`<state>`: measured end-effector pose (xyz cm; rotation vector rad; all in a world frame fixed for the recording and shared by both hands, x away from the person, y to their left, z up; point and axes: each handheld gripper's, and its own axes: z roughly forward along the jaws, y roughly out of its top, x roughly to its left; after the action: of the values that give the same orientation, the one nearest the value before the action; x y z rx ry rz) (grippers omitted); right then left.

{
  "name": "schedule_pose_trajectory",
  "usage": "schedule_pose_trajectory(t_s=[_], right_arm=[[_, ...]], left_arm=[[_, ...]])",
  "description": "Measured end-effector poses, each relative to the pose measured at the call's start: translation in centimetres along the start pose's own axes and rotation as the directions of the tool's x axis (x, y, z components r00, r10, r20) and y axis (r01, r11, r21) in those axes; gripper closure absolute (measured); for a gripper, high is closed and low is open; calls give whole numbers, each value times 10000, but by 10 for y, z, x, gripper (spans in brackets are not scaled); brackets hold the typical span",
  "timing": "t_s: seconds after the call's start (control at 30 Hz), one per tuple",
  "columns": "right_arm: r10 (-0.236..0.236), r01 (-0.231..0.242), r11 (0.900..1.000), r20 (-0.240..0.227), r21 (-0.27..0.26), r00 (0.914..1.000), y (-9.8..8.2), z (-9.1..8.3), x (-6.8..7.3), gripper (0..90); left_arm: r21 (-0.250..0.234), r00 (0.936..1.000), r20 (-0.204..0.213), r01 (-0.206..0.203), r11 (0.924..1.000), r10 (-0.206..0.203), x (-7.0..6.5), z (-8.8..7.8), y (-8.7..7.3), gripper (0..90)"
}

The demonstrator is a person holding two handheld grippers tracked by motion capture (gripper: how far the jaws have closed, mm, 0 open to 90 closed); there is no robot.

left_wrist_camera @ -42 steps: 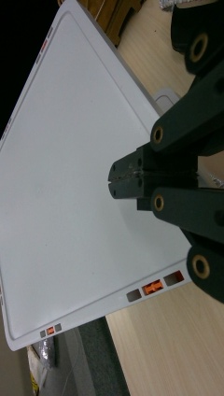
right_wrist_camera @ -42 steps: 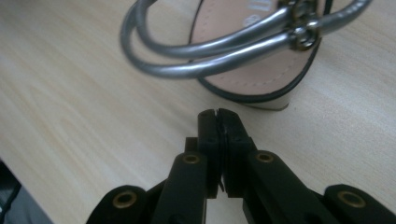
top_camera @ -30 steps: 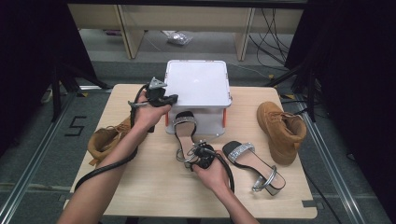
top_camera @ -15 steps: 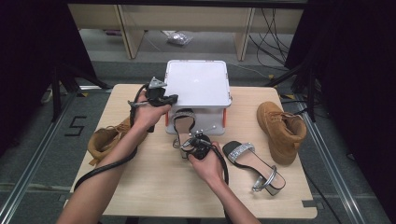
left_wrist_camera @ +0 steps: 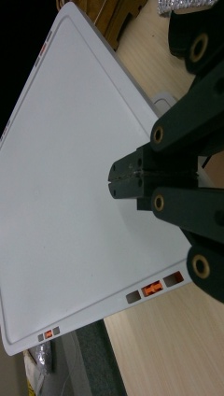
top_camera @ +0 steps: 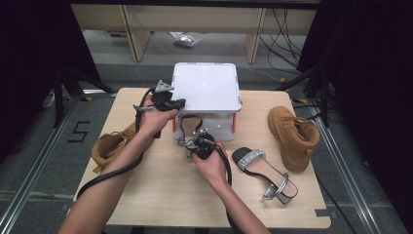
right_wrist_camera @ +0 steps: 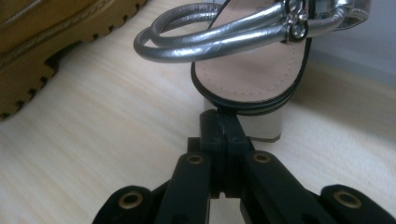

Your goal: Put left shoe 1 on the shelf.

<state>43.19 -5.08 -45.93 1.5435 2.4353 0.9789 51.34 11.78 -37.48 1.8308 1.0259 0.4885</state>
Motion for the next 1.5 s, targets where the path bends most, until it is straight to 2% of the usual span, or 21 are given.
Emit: schedule_pose_trajectory(t_s=[0.03,0.17,0.2,0.27,0.33,0.4,0.43,0.47,0.5,0.67,0.7,0.73,0.93,1.03,1.07,1.1,1.13,1.5], right_arm=[[-51,51,10000,81,-61,10000,3,2,0,900],[-11,14,9999,183,-144,9998,5,3,0,900],[-188,193,9996,253,-214,9995,7,5,-1,900],[-31,36,9997,216,-222,9998,9,6,-1,900],[-95,99,9998,242,-157,9997,11,6,-1,900],[-69,80,9994,306,-349,9995,13,8,-1,900],[-286,300,9988,364,-389,9989,14,9,-3,900],[8,5,9992,329,-412,9995,15,9,-1,900],[-168,185,9990,399,-415,9991,16,9,-3,900],[-74,106,9980,518,-620,9986,22,10,-2,900],[-181,213,9981,544,-587,9984,23,10,-3,900],[-244,282,9978,625,-606,9977,24,11,-3,900],[-106,163,9967,723,-796,9973,31,14,-1,900],[-304,394,9944,907,-984,9954,35,17,-1,900],[-293,368,9955,861,-870,9959,36,17,-1,900],[-245,333,9944,877,-1005,9958,36,18,-1,900],[-447,543,9935,958,-1001,9944,37,19,-2,900],[-491,651,9903,1291,-1225,9904,41,26,-1,900]], left_arm=[[-167,9999,42,128,9998,-127,0,1,-1,897],[-196,9998,58,177,9997,-176,0,1,-1,897],[-228,9998,63,186,9996,-184,0,1,-1,897],[-237,9998,75,195,9995,-193,0,1,-1,897],[-228,9998,84,187,9996,-185,0,1,-1,897],[-212,9998,96,202,9996,-200,0,1,-1,897],[-212,9998,96,202,9996,-200,0,1,-1,897],[-200,9998,94,184,9996,-182,0,1,-1,897],[-188,9998,103,193,9996,-191,0,1,-1,897],[-132,9998,110,169,9998,-167,1,1,-1,897],[-187,9996,126,262,9995,-259,1,1,-1,897],[-115,9998,124,187,9998,-185,1,1,-1,897],[-51,9997,110,203,9998,-202,1,0,0,898],[-100,9997,144,223,9997,-221,1,1,-1,897],[-178,9993,165,338,9993,-335,1,1,-1,898],[-178,9993,169,345,9992,-342,1,1,-1,898],[-176,9991,174,381,9991,-378,1,1,-1,898],[-162,9989,168,446,9989,-444,1,1,-1,898]])
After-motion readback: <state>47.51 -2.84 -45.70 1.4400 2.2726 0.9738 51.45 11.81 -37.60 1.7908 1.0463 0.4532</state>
